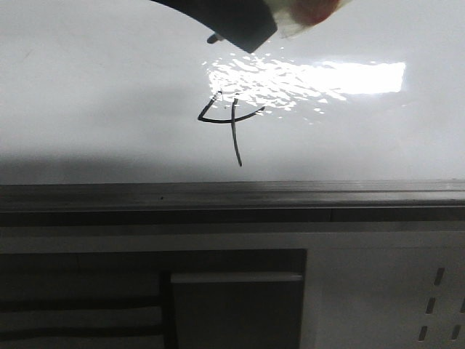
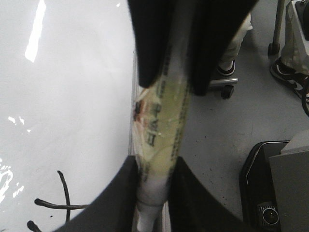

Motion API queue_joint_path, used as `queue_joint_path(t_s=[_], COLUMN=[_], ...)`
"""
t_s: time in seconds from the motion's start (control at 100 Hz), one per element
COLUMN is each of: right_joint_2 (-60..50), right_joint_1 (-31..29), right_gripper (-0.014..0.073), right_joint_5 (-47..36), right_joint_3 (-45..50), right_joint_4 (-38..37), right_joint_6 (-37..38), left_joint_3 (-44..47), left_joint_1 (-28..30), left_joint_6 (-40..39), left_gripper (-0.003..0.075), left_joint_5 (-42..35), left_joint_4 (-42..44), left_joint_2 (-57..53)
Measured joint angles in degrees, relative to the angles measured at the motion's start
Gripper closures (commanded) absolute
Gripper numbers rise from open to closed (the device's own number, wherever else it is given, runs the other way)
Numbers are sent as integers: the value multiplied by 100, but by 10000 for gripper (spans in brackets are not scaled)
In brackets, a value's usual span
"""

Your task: Write number 4 on whiteboard

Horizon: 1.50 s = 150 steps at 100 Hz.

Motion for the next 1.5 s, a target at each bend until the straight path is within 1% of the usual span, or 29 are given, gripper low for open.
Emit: queue_joint_path(t_s=[0.15,0.24,0.31,0.36,0.43,0.5,0.62,0.67,0.73,0.84,0.94,1.0,1.06,1.13,1.31,1.41,1.5], right_joint_2=[0,0,0,0,0,-3,-156,-306,-530,-1043,-1402,-1557,-1650,-1700,-1709,-1709,-1709], right_joint_1=[0,0,0,0,0,10,-1,-40,-117,-314,-469,-512,-546,-549,-560,-560,-560], right_gripper=[641,612,517,403,272,205,220,221,221,221,221,221,221,221,221,221,221], right_joint_5=[10,10,10,10,-26,-26,-82,-145,-232,-328,-349,-349,-349,-349,-349,-349,-349], right_joint_3=[0,0,0,0,0,0,0,0,0,0,0,37,90,165,337,364,369], right_joint_4=[0,0,0,0,0,0,-169,-339,-614,-1107,-1339,-1353,-1353,-1353,-1362,-1362,-1362], right_joint_6=[0,0,0,0,0,-10,104,326,765,1668,2090,2185,2236,2261,2309,2322,2322], left_joint_3=[0,0,0,0,0,-9,-24,-24,-24,-24,-12,48,186,457,1469,2102,2519], left_joint_1=[0,0,0,0,0,0,48,127,272,635,958,1164,1356,1546,2168,2586,2947], left_joint_6=[13,13,13,13,13,13,-74,-215,-483,-1343,-2277,-2895,-3449,-3891,-4408,-4535,-4628], left_gripper=[661,661,661,662,662,662,662,662,662,671,715,741,741,741,741,741,741], left_joint_5=[23,22,22,26,26,-7,4,28,40,40,40,40,55,55,-117,-488,-899], left_joint_4=[0,0,0,0,0,0,0,12,155,633,1193,1466,1707,1862,1917,1849,1671], left_joint_2=[0,0,0,0,0,0,0,-10,-49,-243,-502,-709,-946,-1252,-2105,-2493,-2627])
